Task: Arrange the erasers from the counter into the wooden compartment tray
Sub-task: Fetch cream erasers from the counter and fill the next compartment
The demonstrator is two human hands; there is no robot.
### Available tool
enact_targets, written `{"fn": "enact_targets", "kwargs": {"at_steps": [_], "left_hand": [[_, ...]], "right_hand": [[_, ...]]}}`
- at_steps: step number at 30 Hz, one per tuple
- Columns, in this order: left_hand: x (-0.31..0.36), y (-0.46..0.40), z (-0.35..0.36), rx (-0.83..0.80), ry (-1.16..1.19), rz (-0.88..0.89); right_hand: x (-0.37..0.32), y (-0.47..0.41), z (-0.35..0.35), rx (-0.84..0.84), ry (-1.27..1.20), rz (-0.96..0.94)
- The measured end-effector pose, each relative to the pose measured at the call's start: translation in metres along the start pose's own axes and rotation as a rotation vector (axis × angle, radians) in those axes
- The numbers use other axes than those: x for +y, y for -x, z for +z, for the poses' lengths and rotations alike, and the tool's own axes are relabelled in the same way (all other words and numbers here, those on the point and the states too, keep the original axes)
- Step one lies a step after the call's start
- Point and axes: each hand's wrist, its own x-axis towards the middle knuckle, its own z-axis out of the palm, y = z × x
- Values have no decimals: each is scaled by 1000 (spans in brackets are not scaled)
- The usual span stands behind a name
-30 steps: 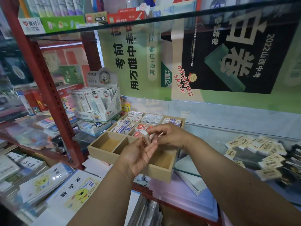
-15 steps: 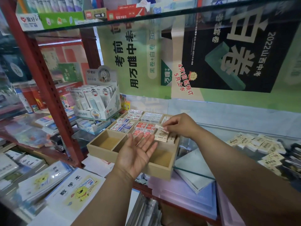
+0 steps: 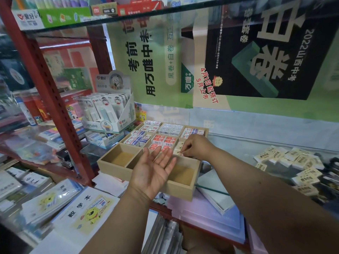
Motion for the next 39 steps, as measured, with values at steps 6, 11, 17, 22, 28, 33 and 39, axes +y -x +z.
{"fn": "enact_targets", "kwargs": {"at_steps": [6,11,17,22,28,33,39], "left_hand": [[0,0,-3,-1,-52,-1],[4,2,0,32,-108,19],[-8,13,23,78,-233,36],[-49,28,57,56,-264,-71],[-91,45,82,-1,-298,-246],[-119,37,89,73,-321,-375],[-147,30,96,61,-64,-525]], "right_hand": [[-5,15,-12,49,-183,-5],[26,66,-47,246,-185,90],[98,135,-62,319,256,438],[102,152,-35,151,612,494],[96,143,-43,165,424,474],[90,146,-59,277,-106,472],[43,163,-63,153,-282,193]]}}
